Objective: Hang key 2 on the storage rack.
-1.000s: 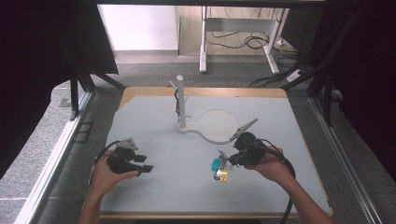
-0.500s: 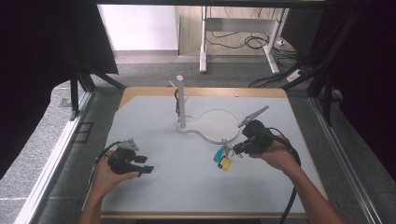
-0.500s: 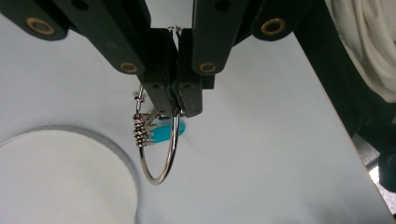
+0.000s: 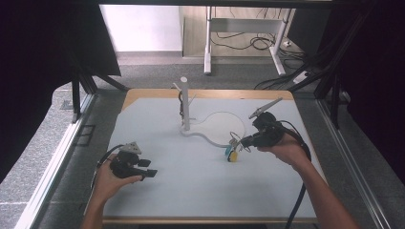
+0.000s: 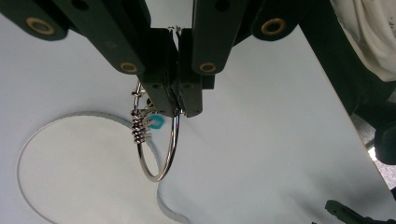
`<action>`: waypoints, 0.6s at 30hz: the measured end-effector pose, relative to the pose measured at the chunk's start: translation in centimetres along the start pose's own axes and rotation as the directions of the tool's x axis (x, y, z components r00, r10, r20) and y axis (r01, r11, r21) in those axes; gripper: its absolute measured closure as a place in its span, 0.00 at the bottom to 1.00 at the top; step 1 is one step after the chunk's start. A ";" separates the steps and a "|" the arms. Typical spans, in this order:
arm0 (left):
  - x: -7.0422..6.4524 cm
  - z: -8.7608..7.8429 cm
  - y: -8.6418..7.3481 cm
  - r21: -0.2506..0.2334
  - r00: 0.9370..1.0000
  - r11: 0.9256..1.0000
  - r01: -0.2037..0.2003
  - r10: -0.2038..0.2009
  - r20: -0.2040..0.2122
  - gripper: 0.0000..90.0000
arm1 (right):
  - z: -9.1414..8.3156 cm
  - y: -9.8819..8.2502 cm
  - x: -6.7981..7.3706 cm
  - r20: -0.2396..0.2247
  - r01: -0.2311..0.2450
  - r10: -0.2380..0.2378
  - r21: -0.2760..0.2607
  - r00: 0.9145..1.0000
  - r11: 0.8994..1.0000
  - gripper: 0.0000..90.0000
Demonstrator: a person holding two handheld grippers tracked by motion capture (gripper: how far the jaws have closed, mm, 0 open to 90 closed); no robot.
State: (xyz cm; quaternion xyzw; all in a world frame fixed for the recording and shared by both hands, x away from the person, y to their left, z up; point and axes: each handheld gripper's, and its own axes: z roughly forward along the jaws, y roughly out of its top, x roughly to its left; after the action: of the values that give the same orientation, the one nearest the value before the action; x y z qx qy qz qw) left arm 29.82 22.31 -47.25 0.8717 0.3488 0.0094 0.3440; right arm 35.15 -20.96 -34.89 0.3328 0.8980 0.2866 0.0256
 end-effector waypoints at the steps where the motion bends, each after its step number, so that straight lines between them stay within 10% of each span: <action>1: 0.0 0.0 0.0 -0.001 1.000 1.000 -0.001 0.001 0.000 0.51 | -0.1 0.1 0.0 0.001 -0.001 0.001 0.000 1.000 1.000 0.97; 18: 0.0 0.0 0.0 0.014 1.000 1.000 -0.014 0.014 0.002 0.51 | -1.4 2.0 -0.9 0.020 -0.026 0.027 -0.043 0.999 0.999 0.97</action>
State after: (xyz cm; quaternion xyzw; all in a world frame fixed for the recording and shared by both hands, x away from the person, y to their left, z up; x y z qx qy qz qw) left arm 29.87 22.29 -47.24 0.8766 0.3424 0.0085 0.3380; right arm 36.62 -20.98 -32.76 0.3471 0.8869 0.3025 0.0383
